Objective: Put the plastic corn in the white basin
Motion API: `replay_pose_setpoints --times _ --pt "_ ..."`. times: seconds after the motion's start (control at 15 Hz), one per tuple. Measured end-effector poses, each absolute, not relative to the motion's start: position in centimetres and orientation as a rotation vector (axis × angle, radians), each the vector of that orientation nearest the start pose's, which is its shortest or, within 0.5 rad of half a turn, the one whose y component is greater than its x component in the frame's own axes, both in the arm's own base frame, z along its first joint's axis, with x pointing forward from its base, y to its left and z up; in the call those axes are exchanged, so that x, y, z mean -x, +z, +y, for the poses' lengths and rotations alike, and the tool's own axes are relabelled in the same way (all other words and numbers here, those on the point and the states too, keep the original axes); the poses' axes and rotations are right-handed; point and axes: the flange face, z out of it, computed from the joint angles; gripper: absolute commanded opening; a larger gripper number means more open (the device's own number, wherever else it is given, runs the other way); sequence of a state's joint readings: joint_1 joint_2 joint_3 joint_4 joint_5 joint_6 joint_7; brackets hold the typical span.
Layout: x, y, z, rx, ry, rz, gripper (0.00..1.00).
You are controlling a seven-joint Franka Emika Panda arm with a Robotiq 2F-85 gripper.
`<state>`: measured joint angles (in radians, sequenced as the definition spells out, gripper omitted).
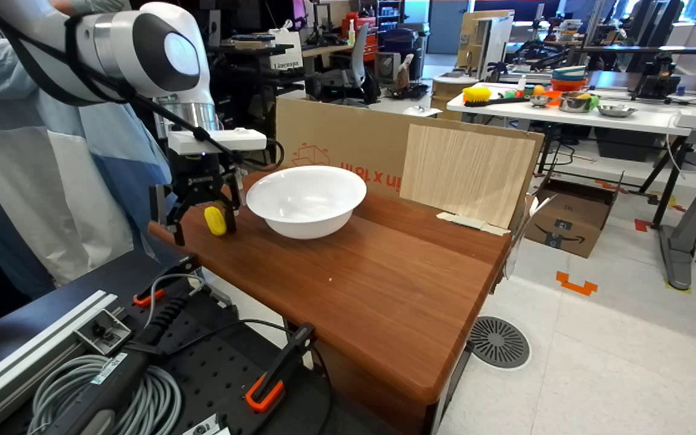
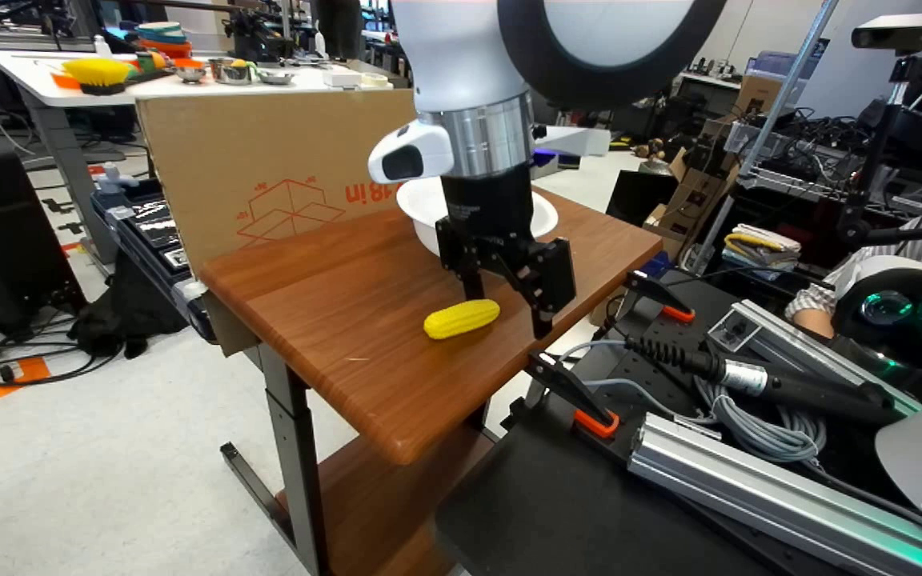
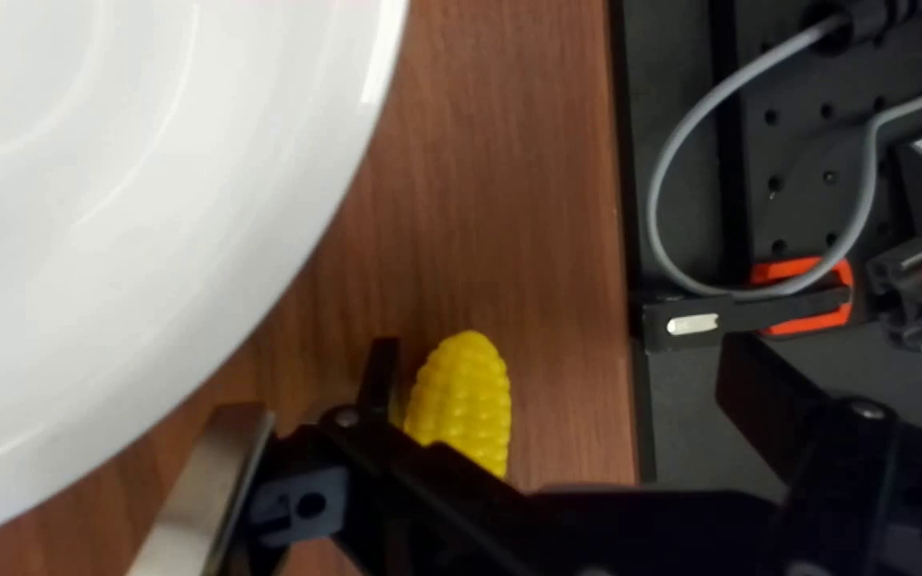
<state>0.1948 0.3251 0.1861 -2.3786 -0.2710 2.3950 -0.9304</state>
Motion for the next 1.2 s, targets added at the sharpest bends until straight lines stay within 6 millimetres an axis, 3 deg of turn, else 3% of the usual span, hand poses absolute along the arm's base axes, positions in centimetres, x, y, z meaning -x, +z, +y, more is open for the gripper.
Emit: replay_pose_setpoints --times 0.13,0.6,0.93,1.0,1.07,1.2 --pt "-43.0 15.7 17.8 2.219 0.516 -2.179 1.0" --pt "-42.8 15.5 18.5 2.216 0.529 -2.225 1.0" --pt "-44.2 16.2 20.5 2.251 0.47 -2.223 1.0" --pt "-44.6 16.3 21.0 2.259 0.457 -2.221 0.97" --pt "-44.9 16.3 21.3 2.266 0.449 -2.216 0.74" --pt "-45.4 16.0 21.5 2.285 0.442 -2.197 0.69"
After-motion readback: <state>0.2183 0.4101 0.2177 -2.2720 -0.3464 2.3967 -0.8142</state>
